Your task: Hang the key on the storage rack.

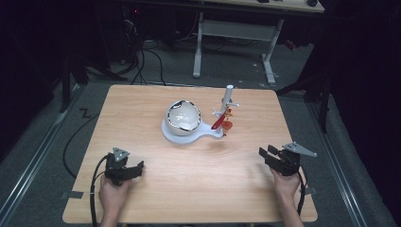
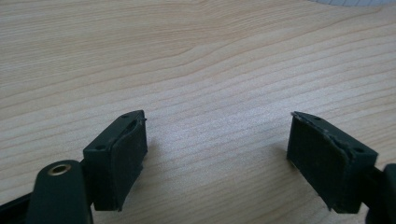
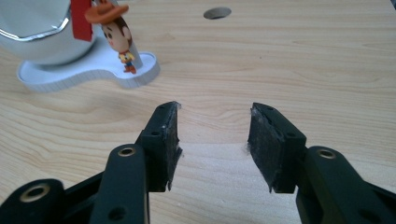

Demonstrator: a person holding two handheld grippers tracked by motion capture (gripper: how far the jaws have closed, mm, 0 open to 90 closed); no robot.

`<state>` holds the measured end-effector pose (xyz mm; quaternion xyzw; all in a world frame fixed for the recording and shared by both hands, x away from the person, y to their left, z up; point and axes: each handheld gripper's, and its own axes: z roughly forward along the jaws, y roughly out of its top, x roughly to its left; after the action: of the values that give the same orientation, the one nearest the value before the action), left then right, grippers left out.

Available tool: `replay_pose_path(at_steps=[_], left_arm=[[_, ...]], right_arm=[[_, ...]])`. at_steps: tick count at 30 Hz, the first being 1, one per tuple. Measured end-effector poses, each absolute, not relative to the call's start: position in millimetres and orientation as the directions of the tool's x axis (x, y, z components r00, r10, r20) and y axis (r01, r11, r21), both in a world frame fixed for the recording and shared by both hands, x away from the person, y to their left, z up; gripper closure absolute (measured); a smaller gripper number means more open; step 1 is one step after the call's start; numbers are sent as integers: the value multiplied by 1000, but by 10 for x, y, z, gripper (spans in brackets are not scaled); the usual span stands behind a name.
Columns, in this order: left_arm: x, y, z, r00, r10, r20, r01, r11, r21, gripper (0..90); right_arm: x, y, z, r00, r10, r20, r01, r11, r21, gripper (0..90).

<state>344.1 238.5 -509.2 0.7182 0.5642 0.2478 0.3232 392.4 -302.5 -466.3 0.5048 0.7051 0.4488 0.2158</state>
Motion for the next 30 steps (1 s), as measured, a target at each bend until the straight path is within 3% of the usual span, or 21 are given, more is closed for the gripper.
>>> replay_pose_path(at_steps=[30], left_arm=[[3441,2385,-5092,241,971,-9,650,-155,744,204]], right_arm=[[4077,-2961,-5012,-344,937,67,616,171,769,457]])
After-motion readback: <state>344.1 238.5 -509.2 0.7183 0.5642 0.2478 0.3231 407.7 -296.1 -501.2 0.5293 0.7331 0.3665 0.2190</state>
